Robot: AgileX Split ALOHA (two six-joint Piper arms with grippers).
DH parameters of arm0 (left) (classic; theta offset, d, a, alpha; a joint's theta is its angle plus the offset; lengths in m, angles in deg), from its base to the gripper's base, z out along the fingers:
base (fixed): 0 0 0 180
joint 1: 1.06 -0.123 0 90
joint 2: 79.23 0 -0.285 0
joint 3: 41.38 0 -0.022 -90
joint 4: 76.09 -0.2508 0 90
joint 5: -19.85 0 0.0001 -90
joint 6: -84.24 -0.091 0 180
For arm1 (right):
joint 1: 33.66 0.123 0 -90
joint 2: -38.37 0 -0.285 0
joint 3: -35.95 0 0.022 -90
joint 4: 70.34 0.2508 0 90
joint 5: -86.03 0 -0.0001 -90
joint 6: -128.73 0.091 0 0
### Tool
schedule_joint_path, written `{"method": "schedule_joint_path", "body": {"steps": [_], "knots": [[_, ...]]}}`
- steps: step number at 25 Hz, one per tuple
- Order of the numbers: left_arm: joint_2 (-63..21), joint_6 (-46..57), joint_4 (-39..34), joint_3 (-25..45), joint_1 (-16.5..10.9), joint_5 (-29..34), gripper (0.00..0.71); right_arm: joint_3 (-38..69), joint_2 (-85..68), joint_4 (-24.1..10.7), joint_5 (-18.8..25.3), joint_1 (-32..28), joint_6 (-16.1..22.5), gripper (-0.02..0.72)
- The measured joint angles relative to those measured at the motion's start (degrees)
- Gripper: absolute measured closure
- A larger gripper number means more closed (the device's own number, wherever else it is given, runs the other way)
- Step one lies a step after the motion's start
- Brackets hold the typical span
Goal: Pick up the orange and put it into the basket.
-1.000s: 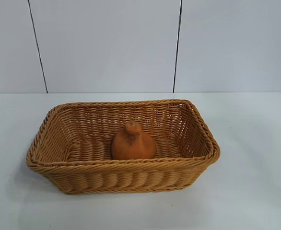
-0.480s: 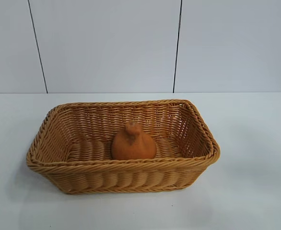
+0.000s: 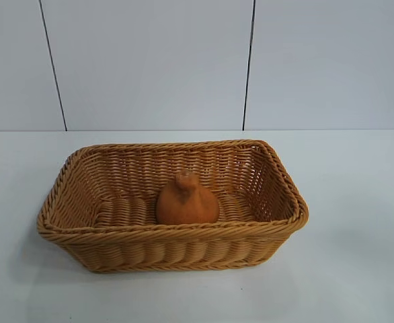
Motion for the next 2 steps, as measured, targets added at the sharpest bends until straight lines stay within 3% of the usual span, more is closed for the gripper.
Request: {"method": "schedule_joint_path", "body": {"steps": [2], "knots": [[0.0, 0.0, 0.0, 0.0, 0.0, 0.0, 0.129, 0.0, 0.0, 0.0, 0.0, 0.0, 0.0, 0.093]]}}
